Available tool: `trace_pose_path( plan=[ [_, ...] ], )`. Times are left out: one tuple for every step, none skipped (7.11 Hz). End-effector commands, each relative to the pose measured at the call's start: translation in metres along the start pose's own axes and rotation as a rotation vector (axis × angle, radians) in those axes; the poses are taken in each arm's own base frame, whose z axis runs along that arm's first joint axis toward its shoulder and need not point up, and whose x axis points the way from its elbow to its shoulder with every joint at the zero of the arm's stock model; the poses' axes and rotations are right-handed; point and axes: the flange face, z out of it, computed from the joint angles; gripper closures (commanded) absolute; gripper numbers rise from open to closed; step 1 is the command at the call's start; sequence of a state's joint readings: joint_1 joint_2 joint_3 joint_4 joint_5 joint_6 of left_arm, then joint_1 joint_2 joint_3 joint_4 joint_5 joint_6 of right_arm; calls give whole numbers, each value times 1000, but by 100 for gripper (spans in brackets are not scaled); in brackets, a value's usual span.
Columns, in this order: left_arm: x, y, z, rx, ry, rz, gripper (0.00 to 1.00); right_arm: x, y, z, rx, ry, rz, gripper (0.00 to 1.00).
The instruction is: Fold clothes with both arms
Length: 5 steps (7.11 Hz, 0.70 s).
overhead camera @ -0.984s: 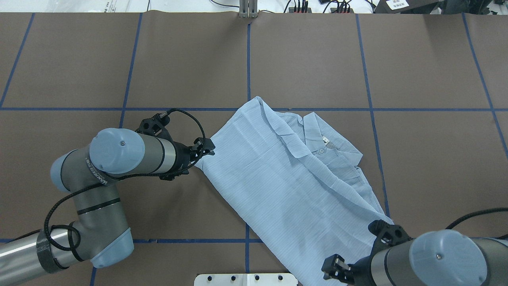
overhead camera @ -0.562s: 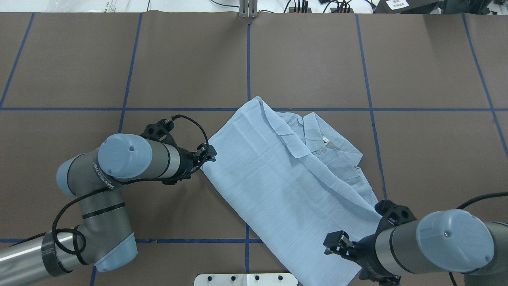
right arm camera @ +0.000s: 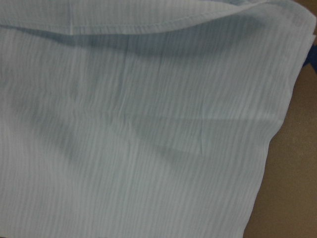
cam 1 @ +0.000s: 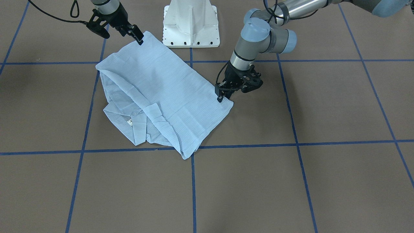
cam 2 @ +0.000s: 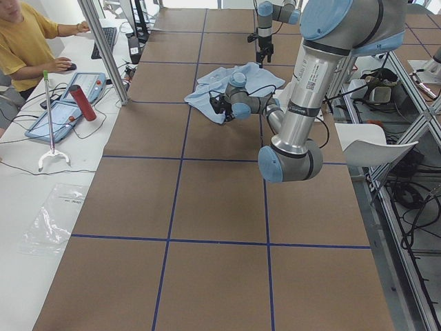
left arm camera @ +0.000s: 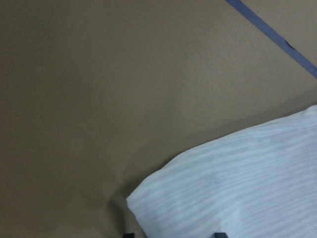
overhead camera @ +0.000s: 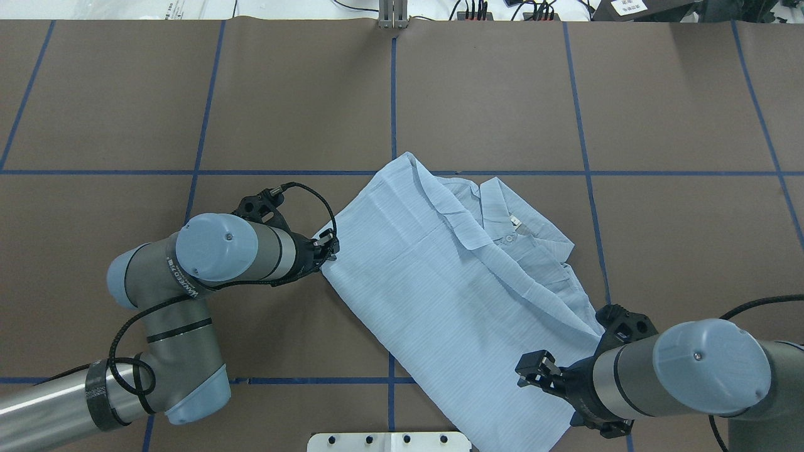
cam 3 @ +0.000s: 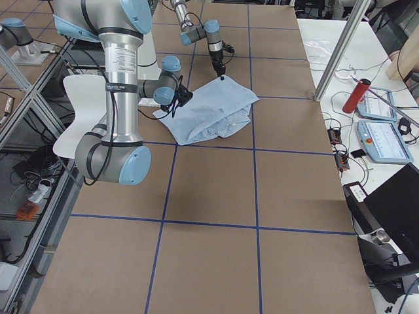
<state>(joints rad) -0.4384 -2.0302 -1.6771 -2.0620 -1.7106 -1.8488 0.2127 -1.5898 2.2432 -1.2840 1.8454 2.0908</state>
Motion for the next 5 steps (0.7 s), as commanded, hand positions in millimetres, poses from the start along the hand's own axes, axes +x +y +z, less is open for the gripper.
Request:
trace_pose_path(
  plan=[
    [1, -8, 1, 30, 1, 92, 100, -1, -2, -1, 4, -4, 4, 0],
    [5, -25, -4, 98, 17, 122, 100, -1, -4, -1, 7, -4, 6, 0],
    [10, -61, -14, 154, 27, 183, 100, -1, -5, -1, 10, -4, 7, 0],
    [17, -102, -21, 205, 63, 192, 100, -4, -8, -3, 14, -12, 12, 0],
    [32, -143, -14, 245, 134, 179, 100, -6, -15, -7, 25, -22, 22, 0]
  ],
)
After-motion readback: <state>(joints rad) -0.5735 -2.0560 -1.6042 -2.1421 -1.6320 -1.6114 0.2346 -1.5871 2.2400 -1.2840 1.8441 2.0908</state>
